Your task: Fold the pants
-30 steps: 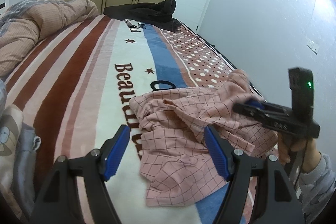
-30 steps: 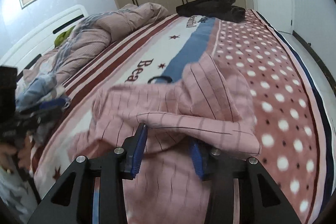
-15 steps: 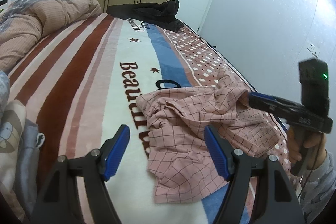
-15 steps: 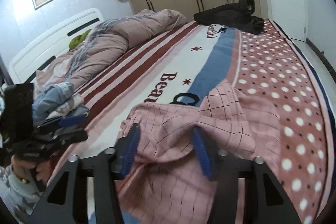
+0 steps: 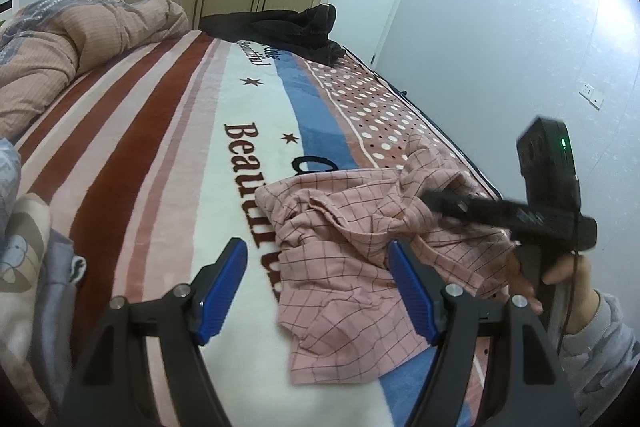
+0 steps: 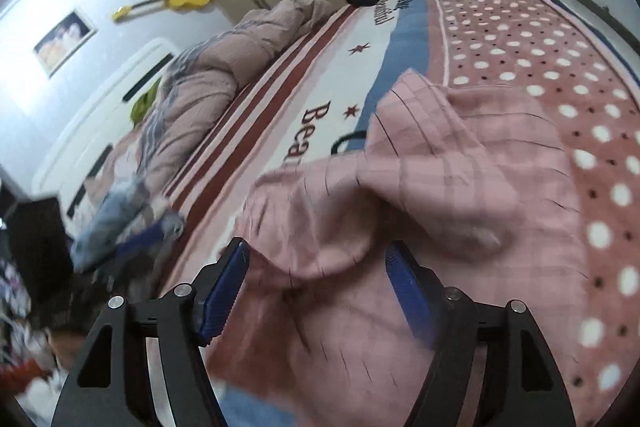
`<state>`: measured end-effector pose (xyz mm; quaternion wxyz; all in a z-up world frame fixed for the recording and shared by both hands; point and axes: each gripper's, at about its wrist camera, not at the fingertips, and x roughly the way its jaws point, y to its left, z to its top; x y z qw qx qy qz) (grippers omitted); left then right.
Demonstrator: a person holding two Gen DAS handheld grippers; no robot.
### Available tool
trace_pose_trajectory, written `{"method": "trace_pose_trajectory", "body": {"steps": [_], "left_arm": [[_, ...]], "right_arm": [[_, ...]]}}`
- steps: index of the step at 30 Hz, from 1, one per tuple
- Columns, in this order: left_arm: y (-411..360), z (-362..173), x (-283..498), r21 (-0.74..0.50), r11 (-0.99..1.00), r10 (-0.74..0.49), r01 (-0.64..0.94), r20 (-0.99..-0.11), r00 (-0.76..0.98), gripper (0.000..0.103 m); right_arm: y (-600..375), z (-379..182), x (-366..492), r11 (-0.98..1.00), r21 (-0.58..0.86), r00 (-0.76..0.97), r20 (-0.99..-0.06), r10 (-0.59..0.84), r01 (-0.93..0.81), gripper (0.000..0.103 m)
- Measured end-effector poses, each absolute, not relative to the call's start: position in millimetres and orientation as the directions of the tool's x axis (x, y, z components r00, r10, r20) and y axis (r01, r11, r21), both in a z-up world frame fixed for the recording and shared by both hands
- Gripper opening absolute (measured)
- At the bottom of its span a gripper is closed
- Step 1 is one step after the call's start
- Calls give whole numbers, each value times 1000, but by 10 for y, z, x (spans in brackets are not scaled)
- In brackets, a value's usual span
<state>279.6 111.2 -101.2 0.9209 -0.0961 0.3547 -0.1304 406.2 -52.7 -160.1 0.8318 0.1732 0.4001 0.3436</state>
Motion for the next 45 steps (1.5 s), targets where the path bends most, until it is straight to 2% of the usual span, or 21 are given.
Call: {"method": "trace_pose_trajectory", "body": {"steps": [1,2,3,4,7,12,15,17,18,19,22,28,33,37,38,39,40,41,45], "left_arm": [[1135,-1017,2787,-260,950,-301,172,-627,718,69],[1147,-1020,2779,-255,951,-298,172,-627,720,69],[1174,-1027,2772,-251,952,-296,173,-625,722,69],[1202,-1034,2768,-253,952,-297,173,-623,723,69],[1290,-1052,2766,-270,948,-303,167,-615,728,69],[1408,-1089,2754,-284,947,-298,148,-610,734,69],[1410,-1097,2736,-283,947,-301,153,-612,732,69],[1396,-1096,2728,-287,945,-305,155,-611,730,69],[1385,-1088,2722,-290,944,-308,155,-610,730,69],[1376,-1083,2716,-292,944,-309,156,-609,730,69],[1314,-1062,2691,-295,941,-318,165,-608,727,69],[1178,-1047,2696,-294,938,-334,185,-614,715,69],[1201,-1067,2720,-289,940,-329,182,-619,713,69],[1246,-1121,2755,-295,940,-326,173,-624,710,69],[1255,-1130,2758,-297,939,-326,171,-624,710,69],[1263,-1137,2762,-298,939,-326,169,-624,710,69],[1270,-1144,2765,-300,939,-326,168,-624,710,69],[1275,-1146,2766,-300,939,-326,167,-624,710,69],[1285,-1137,2751,-297,940,-323,167,-624,712,69]], "right_arm": [[-456,-1566,4093,706,557,457,-538,708,-438,38],[-384,-1540,4115,706,553,467,-530,708,-443,31],[-311,-1509,4134,701,552,469,-521,713,-453,19],[-207,-1469,4146,691,545,471,-507,722,-474,13],[81,-1414,4160,678,512,450,-509,734,-527,14],[566,-1511,4108,660,467,359,-580,731,-589,13],[451,-1427,3994,655,468,369,-565,738,-594,14],[255,-1339,3899,670,442,404,-556,727,-597,30],[135,-1279,3824,697,389,444,-562,698,-603,42],[47,-1240,3753,720,324,476,-576,664,-613,46],[-95,-1271,3614,753,152,504,-657,561,-640,46],[-71,-1567,3568,750,-52,539,-729,423,-659,48],[96,-1759,3630,755,-210,618,-723,308,-622,48],[207,-1795,3704,759,-268,662,-698,271,-594,47],[217,-1785,3721,766,-265,668,-693,271,-586,45],[210,-1767,3754,778,-246,671,-687,281,-578,32],[201,-1749,3786,785,-218,663,-687,298,-579,14],[181,-1730,3819,794,-189,654,-689,312,-578,6],[81,-1620,3856,807,-126,647,-673,358,-577,2]]}}
